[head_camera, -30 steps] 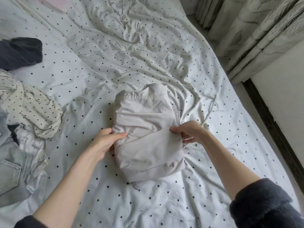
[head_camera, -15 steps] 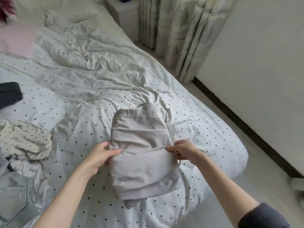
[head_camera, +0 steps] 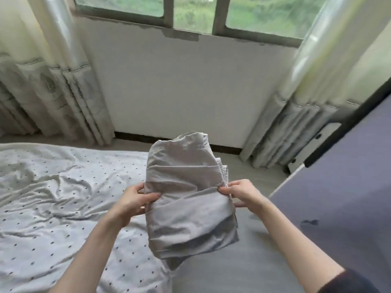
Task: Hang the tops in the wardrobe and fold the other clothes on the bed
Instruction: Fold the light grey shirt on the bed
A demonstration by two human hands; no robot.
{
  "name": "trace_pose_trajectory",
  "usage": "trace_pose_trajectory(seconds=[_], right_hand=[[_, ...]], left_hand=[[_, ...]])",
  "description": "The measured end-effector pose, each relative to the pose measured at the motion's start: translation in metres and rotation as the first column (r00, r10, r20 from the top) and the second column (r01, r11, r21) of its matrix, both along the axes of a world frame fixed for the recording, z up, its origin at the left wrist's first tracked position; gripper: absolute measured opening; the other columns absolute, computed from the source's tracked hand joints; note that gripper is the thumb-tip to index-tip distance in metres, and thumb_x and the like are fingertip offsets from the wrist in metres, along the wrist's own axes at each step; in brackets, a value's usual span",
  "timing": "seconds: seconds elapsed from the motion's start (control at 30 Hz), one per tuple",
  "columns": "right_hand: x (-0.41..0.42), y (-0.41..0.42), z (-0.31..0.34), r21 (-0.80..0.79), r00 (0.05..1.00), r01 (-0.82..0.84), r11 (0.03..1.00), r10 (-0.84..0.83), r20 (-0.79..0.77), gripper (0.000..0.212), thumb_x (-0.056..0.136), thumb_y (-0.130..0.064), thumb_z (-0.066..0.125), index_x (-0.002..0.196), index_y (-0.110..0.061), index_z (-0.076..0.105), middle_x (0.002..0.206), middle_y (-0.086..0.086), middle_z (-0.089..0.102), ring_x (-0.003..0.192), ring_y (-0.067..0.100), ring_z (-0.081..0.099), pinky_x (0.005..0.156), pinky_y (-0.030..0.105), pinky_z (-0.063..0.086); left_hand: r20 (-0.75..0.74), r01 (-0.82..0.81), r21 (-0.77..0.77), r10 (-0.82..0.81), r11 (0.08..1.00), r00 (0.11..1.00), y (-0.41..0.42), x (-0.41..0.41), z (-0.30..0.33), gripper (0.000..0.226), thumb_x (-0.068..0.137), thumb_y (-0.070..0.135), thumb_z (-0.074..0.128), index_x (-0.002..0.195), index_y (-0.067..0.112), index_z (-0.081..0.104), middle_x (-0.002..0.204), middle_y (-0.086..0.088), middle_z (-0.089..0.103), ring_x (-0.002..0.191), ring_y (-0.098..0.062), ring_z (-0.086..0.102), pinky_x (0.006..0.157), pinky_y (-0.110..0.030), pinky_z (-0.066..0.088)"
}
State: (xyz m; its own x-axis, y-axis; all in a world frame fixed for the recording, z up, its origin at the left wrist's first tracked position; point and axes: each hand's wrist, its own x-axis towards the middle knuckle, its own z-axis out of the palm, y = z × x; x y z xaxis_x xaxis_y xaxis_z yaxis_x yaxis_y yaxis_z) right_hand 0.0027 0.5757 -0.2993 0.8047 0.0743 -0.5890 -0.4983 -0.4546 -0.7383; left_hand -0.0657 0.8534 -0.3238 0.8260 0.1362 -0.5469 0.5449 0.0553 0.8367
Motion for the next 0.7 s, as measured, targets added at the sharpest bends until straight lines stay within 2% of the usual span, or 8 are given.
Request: trace_pose_trajectory(seconds=[0.1,0.13,0.23,0.3,0.37,0.43,0.57,0.7], right_hand=[[-0.016,-0.085,0.020,0.016,0.975,0.219,0.976,-0.219,0.020,0.017,0.080,-0.015,0.072,0.091,-0.009,0.061,0.082,0.005,0.055,0.067,0.009,0.053,0.056,0.017,0.052],[-0.033,-0.139,0.034,0.036,0.941,0.331,0.943,-0.332,0.058,0.018,0.081,-0.013,0.072,0.090,-0.009,0.058,0.083,0.006,0.054,0.068,0.011,0.053,0.056,0.017,0.051],[-0.048,-0.193,0.053,0.054,0.906,0.418,0.907,-0.420,0.055,0.022,0.082,-0.009,0.071,0.094,-0.008,0.052,0.090,0.010,0.050,0.080,0.019,0.047,0.061,0.024,0.045],[-0.063,-0.236,0.073,0.069,0.868,0.483,0.873,-0.488,0.096,0.020,0.082,-0.009,0.070,0.093,-0.006,0.053,0.089,0.012,0.050,0.082,0.022,0.046,0.066,0.030,0.042],[-0.092,-0.290,0.099,0.066,0.776,0.605,0.793,-0.607,0.172,0.015,0.082,-0.008,0.070,0.083,-0.003,0.055,0.081,0.011,0.055,0.076,0.021,0.052,0.066,0.027,0.041],[-0.109,-0.321,0.120,0.101,0.707,0.670,0.735,-0.674,0.215,0.020,0.082,-0.004,0.069,0.069,-0.005,0.054,0.070,0.006,0.059,0.063,0.015,0.057,0.055,0.021,0.046],[-0.147,-0.381,0.167,0.145,0.546,0.780,0.608,-0.776,0.316,0.025,0.081,-0.002,0.069,0.063,-0.007,0.053,0.060,0.003,0.059,0.053,0.012,0.058,0.048,0.020,0.045],[-0.177,-0.429,0.220,0.168,0.367,0.868,0.468,-0.831,0.419,0.021,0.079,-0.005,0.072,0.064,-0.006,0.057,0.066,0.005,0.062,0.060,0.015,0.059,0.056,0.024,0.047]], left_hand=[[0.048,0.212,0.009,-0.212,0.977,0.976,-0.077,0.033,0.026,0.020,0.082,0.007,0.070,0.099,0.016,0.064,0.086,-0.001,0.071,0.077,-0.012,0.067,0.056,-0.022,0.052],[0.072,0.331,0.022,-0.332,0.943,0.941,-0.132,0.049,0.037,0.021,0.082,0.007,0.070,0.099,0.018,0.065,0.086,0.000,0.072,0.079,-0.012,0.067,0.058,-0.022,0.053],[0.125,0.440,0.030,-0.440,0.897,0.889,-0.190,0.065,0.058,0.023,0.081,0.008,0.071,0.101,0.017,0.066,0.092,-0.002,0.072,0.084,-0.015,0.065,0.069,-0.027,0.054],[0.160,0.517,0.030,-0.514,0.856,0.843,-0.239,0.076,0.073,0.023,0.081,0.009,0.071,0.102,0.016,0.067,0.092,-0.002,0.070,0.083,-0.015,0.064,0.069,-0.026,0.052],[0.204,0.640,0.044,-0.634,0.767,0.746,-0.306,0.084,0.092,0.023,0.081,0.010,0.071,0.104,0.014,0.067,0.091,-0.001,0.070,0.082,-0.014,0.064,0.072,-0.028,0.052],[0.246,0.695,0.048,-0.683,0.717,0.687,-0.346,0.089,0.110,0.023,0.081,0.011,0.070,0.104,0.012,0.067,0.088,0.000,0.069,0.079,-0.013,0.063,0.074,-0.030,0.051],[0.347,0.815,0.088,-0.784,0.573,0.514,-0.436,0.101,0.156,0.023,0.081,0.015,0.072,0.103,0.013,0.069,0.083,0.002,0.070,0.069,-0.007,0.064,0.057,-0.019,0.050],[0.472,0.888,0.147,-0.819,0.436,0.325,-0.520,0.114,0.216,0.022,0.080,0.019,0.073,0.102,0.017,0.070,0.098,-0.003,0.073,0.083,-0.011,0.068,0.059,-0.018,0.052]])
